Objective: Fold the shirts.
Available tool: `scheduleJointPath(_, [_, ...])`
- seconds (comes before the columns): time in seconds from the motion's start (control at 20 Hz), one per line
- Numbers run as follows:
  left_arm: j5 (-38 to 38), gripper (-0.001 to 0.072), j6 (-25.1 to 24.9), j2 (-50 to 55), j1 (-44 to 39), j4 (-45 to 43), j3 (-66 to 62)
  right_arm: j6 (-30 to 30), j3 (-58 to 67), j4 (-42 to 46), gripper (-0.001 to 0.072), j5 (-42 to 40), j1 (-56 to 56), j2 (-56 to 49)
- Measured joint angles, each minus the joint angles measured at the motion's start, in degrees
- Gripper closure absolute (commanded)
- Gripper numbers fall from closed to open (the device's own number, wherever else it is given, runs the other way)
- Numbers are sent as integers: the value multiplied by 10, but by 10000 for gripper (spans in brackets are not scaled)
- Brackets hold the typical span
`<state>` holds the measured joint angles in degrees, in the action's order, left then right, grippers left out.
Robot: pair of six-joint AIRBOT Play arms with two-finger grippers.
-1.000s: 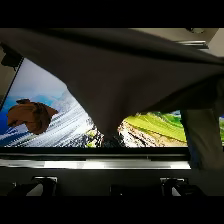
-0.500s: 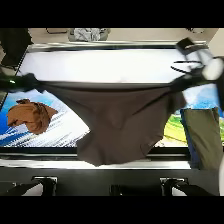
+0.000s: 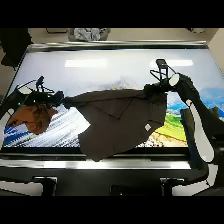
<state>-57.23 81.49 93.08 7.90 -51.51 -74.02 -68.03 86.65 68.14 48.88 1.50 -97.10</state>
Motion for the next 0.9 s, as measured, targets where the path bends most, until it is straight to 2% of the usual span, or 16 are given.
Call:
scheduleJointPath(0.2, [-46,678,-66,14,16,16,-9,83,19,-1,159,131,-40,42])
scheduleJointPath(0.35, [-84,678,-92,16,31,15,-12,105,20,1,160,287,-94,71])
scheduleJointPath(0.45, [-107,677,-100,17,40,5,-12,110,-22,-11,150,376,-110,100])
scheduleJointPath(0.5, [-116,678,-102,17,42,0,-13,111,-62,-19,52,393,-108,125])
scheduleJointPath(0.55, [-126,677,-105,18,44,-6,-13,110,-120,-26,12,389,-100,157])
scheduleJointPath(0.75, [-144,678,-108,18,48,-20,-13,59,-379,-107,30,287,-32,282])
scheduleJointPath(0.9, [-149,678,-110,18,49,-24,-13,26,-510,-202,30,193,46,325])
